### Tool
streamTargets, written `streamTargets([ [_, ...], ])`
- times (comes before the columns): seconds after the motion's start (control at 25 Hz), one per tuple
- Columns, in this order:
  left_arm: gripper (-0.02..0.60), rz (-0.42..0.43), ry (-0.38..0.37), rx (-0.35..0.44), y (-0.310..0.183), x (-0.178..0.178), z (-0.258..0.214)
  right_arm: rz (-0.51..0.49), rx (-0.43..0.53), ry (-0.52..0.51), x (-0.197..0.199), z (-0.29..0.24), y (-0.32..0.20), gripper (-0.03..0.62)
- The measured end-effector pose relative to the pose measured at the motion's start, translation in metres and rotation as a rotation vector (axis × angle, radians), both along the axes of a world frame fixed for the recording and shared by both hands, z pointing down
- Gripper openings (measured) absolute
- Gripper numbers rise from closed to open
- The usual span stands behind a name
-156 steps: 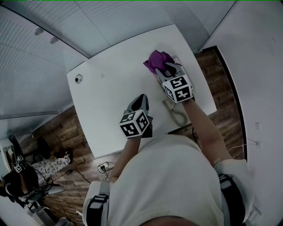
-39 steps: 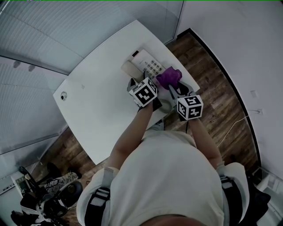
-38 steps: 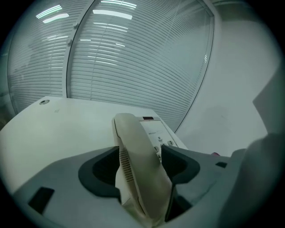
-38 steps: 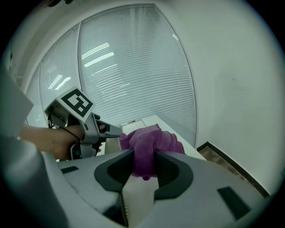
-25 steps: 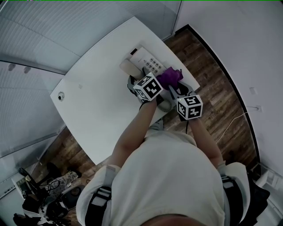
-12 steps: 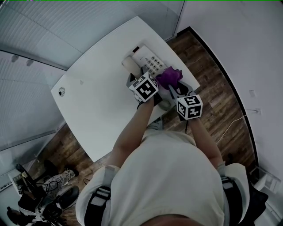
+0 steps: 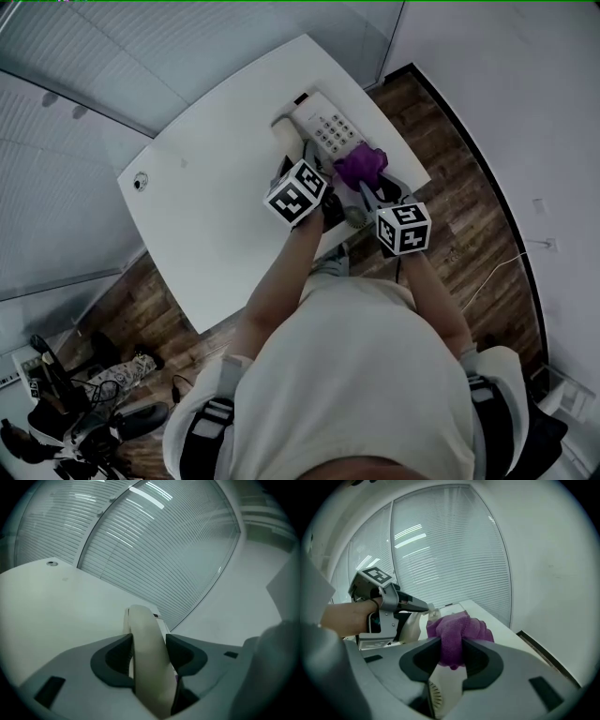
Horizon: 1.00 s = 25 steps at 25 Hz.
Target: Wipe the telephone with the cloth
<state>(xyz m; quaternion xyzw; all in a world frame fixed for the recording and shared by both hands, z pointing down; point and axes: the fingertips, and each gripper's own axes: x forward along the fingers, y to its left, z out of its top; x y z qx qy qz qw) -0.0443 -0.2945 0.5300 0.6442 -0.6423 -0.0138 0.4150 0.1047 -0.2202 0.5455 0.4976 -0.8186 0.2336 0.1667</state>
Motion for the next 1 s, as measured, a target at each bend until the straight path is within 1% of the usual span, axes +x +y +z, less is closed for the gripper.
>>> streamTargets([
  [0.12,0.229,0.021,0.076,0.034,0.011,-0.003,-0.007,-0.007,0.015,-0.001,-0.006,-0.005,0.006,0.137],
  [0.36,0.229,0.074,0.261,0.110,0.034,-0.007,-0.023,-0.010,0.050,-0.009,-0.012,-0.014,0.014,0.137],
  [0.48,0.227,0.109,0.328,0.162,0.048,-0.009,-0.034,-0.009,0.073,-0.014,-0.015,-0.022,0.018,0.137],
  [0.84,0.225,0.227,0.584,0.300,0.103,-0.006,-0.065,-0.020,0.161,-0.047,-0.024,-0.054,0.034,0.137],
  [1.0,0.225,0.242,0.659,0.340,0.127,-0.005,-0.070,-0.029,0.179,-0.061,-0.027,-0.061,0.042,0.137],
])
